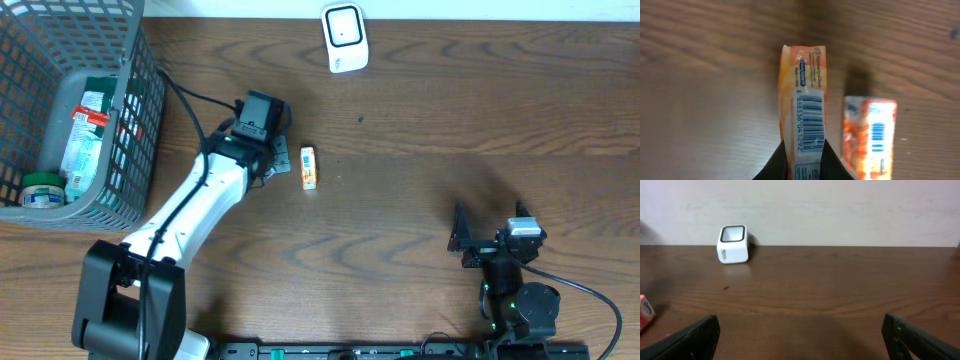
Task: Scan the item barcode
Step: 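Carry the second pack beside the first pack on the table, then lower the second pack next to the first and open the left gripper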
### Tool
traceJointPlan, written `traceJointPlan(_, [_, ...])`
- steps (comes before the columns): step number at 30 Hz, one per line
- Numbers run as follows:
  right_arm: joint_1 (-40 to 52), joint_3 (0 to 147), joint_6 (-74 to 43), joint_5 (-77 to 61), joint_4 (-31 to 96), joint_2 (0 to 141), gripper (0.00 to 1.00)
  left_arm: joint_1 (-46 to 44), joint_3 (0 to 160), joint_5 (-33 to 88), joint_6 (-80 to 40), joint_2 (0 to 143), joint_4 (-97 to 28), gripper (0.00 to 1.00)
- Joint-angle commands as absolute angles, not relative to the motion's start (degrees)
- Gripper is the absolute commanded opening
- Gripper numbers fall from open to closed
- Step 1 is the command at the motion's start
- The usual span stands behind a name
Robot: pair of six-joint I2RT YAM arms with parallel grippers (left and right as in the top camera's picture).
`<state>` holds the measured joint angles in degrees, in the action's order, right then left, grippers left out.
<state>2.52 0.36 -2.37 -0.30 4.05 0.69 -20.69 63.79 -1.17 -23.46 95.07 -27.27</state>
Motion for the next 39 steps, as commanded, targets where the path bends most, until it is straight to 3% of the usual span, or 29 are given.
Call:
traceJointPlan(1, [2.33, 0.32, -2.09, -0.3, 4.27, 0.38, 0.99, -22.68, 60.6, -0.64, -22.11, 95.15, -24.62, 0.08])
traceJointPlan(10, [2.33, 0.32, -2.09, -0.3, 4.27, 0.38, 0.99, -23.33, 56.14, -3.64, -24.51, 95.15, -18.87, 0.08])
traceJointPlan(34, [2.33, 0.32, -2.09, -0.3, 4.27, 0.38, 0.99, -23.59, 52.56, -2.28, -26.46, 95.18, -17.82, 0.08])
traceJointPlan(39, [2.33, 0.32, -2.09, -0.3, 4.27, 0.38, 0.99, -23.59, 52.53, -2.13, -26.44, 95.18, -17.91, 0.17])
